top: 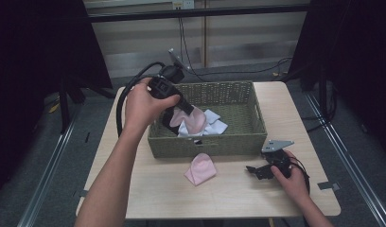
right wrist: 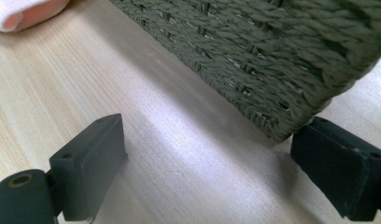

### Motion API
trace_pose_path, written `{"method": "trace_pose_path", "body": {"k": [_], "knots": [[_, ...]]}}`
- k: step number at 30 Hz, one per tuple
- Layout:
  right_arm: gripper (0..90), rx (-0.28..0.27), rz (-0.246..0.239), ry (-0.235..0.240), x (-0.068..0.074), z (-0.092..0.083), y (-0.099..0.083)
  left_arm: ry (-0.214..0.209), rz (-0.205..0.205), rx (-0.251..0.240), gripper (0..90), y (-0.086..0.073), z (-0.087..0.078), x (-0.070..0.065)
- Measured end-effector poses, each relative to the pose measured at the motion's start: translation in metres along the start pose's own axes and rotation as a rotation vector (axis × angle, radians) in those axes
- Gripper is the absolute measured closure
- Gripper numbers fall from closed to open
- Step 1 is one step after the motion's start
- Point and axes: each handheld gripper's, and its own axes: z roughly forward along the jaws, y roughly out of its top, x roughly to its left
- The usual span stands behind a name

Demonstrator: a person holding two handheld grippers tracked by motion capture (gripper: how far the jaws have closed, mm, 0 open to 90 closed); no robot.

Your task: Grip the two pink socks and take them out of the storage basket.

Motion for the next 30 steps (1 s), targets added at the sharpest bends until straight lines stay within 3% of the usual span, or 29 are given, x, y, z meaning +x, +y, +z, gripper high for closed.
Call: {"method": "trace_pose_path", "body": {"k": [6,13,19,30], "knots": [[9.6,0.0,0.0,0.0,0.0,0.0,0.0,-0.021,0.05,0.016,80.4,-0.006,-0.001,-0.014],[9.6,0.0,0.0,0.0,0.0,0.0,0.0,-0.049,0.085,0.052,80.2,-0.013,0.012,-0.025],[9.6,-0.001,-0.002,0.0,0.0,0.0,0.0,-0.064,0.089,0.069,80.2,-0.019,0.021,-0.024],[9.6,0.0,0.0,0.0,0.0,0.0,0.0,-0.048,0.078,0.06,80.1,-0.016,0.008,-0.021]]}}
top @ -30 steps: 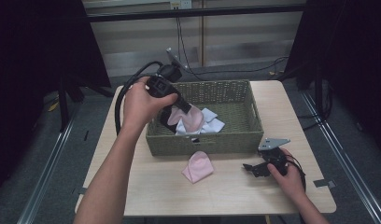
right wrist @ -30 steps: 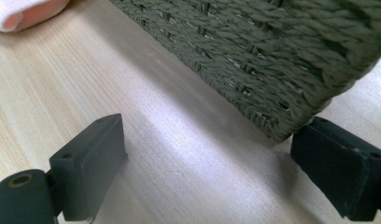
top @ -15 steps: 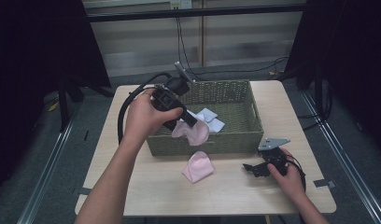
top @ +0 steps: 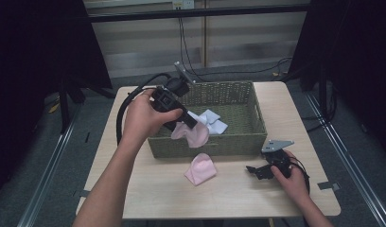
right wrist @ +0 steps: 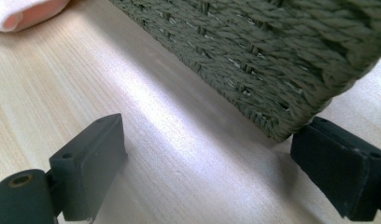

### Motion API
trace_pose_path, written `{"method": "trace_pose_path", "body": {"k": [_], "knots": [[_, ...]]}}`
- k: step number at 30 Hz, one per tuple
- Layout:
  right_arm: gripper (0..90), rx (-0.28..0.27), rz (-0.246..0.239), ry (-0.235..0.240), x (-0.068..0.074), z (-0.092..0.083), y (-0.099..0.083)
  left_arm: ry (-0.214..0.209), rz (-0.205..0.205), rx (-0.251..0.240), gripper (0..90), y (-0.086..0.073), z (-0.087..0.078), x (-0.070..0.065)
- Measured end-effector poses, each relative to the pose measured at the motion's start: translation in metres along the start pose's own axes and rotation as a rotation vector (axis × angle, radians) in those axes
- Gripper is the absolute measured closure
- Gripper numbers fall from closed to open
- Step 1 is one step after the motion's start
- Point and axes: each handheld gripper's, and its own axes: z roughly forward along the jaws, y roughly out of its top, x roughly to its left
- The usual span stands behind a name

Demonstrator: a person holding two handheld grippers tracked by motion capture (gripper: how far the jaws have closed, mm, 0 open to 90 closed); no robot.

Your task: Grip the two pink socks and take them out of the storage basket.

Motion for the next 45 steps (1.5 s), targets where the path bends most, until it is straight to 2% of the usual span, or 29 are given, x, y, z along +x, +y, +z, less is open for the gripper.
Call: {"method": "trace_pose_path", "body": {"k": [9,11,15,20,29,35,40,45], "knots": [[9.6,0.0,0.0,0.0,0.0,0.0,0.0,-0.014,0.016,0.019,78.9,-0.004,0.009,-0.004],[9.6,-0.001,-0.002,0.0,0.0,0.0,0.0,-0.015,0.02,0.014,75.0,-0.006,0.014,-0.004],[9.6,0.0,0.0,0.0,0.0,0.0,0.0,-0.009,0.026,0.03,61.9,-0.013,0.026,0.0],[9.6,0.0,-0.001,0.0,0.0,0.0,0.0,0.025,0.015,0.035,56.4,-0.021,0.034,0.006],[9.6,0.004,0.001,0.001,0.0,0.0,0.0,0.074,0.007,0.034,50.2,-0.046,0.05,0.016],[9.6,0.004,0.001,0.0,0.0,0.0,0.0,0.082,-0.011,0.013,46.8,-0.065,0.059,0.024],[9.6,0.004,0.001,0.0,0.0,0.0,0.0,0.107,-0.015,0.014,43.9,-0.08,0.066,0.031],[9.6,0.004,0.001,0.0,0.0,0.0,0.0,0.125,-0.038,-0.004,41.6,-0.099,0.074,0.038]]}}
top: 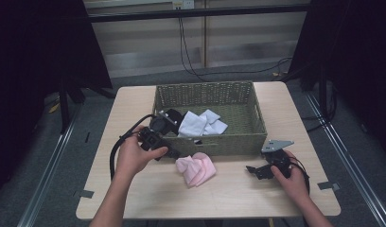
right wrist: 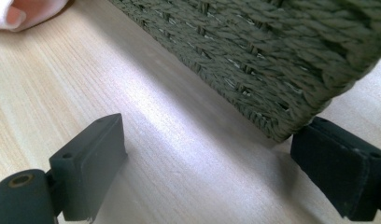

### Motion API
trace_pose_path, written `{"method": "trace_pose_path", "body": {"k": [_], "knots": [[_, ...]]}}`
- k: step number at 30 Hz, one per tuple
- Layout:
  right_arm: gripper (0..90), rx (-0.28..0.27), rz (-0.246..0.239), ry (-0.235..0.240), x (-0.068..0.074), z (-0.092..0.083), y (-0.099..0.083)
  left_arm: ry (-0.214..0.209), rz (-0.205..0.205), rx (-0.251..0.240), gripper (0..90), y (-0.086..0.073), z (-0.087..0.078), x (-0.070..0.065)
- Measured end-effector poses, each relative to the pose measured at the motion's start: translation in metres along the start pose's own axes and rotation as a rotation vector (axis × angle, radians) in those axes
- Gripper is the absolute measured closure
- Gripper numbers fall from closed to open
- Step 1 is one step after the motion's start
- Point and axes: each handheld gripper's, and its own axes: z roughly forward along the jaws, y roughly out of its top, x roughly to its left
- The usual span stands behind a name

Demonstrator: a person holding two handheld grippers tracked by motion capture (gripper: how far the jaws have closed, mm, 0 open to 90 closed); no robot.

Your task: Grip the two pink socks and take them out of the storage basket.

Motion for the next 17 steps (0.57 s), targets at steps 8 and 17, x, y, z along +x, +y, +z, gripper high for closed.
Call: {"method": "trace_pose_path", "body": {"k": [8,17], "knots": [[9.6,-0.001,-0.001,0.0,0.0,0.0,0.0,0.03,-0.019,-0.023,35.6,-0.031,0.016,0.013],[9.6,0.0,0.0,0.0,0.0,0.0,0.0,0.043,-0.034,-0.012,31.7,-0.04,0.031,0.017]]}}
